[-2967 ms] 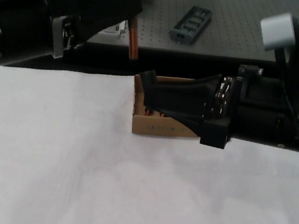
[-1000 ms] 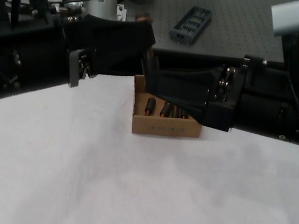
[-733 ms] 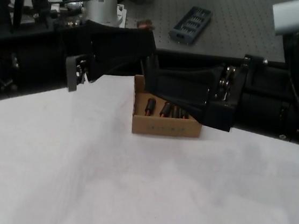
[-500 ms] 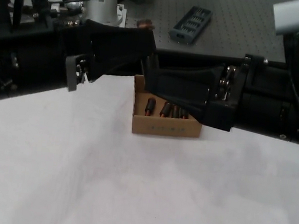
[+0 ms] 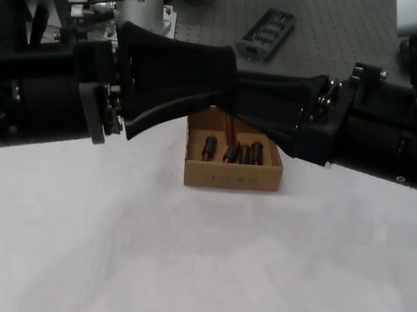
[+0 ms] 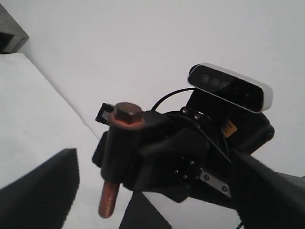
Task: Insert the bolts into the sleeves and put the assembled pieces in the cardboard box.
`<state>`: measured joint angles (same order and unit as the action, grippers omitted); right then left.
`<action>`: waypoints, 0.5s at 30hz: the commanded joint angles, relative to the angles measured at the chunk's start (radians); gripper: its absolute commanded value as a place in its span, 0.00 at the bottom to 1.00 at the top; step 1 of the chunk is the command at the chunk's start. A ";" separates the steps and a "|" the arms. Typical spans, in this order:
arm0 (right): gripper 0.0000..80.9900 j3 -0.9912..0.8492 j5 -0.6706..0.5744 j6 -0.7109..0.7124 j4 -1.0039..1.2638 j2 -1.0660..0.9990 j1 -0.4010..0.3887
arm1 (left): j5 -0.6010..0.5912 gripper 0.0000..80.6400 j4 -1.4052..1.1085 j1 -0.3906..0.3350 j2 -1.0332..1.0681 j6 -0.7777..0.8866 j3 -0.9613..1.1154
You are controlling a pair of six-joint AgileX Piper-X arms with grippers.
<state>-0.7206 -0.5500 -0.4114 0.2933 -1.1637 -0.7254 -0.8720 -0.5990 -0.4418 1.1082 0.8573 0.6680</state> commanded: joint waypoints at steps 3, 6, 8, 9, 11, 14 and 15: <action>0.02 -0.020 -0.032 0.008 -0.016 0.007 0.004 | -0.019 0.74 -0.009 0.018 -0.047 -0.040 0.004; 0.02 -0.020 -0.035 0.049 -0.066 0.011 0.011 | -0.024 0.74 0.000 0.058 -0.074 -0.050 0.004; 0.02 -0.020 -0.031 0.082 -0.109 0.012 0.022 | -0.044 0.74 0.014 0.092 -0.094 -0.049 0.004; 0.02 -0.020 -0.026 0.094 -0.124 0.012 0.030 | -0.069 0.74 0.030 0.112 -0.109 -0.049 0.004; 0.02 -0.020 -0.008 0.139 -0.151 0.010 0.052 | -0.123 0.74 0.081 0.150 -0.143 -0.049 0.004; 0.02 -0.022 0.028 0.184 -0.183 0.003 0.094 | -0.189 0.69 0.232 0.209 -0.219 -0.087 0.004; 0.02 -0.027 0.028 0.186 -0.191 -0.007 0.111 | -0.197 0.66 0.297 0.227 -0.250 -0.131 0.004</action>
<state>-0.7425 -0.5318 -0.2438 0.0864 -1.1876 -0.6083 -1.0010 -0.4397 -0.2639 0.9384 0.8108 0.6680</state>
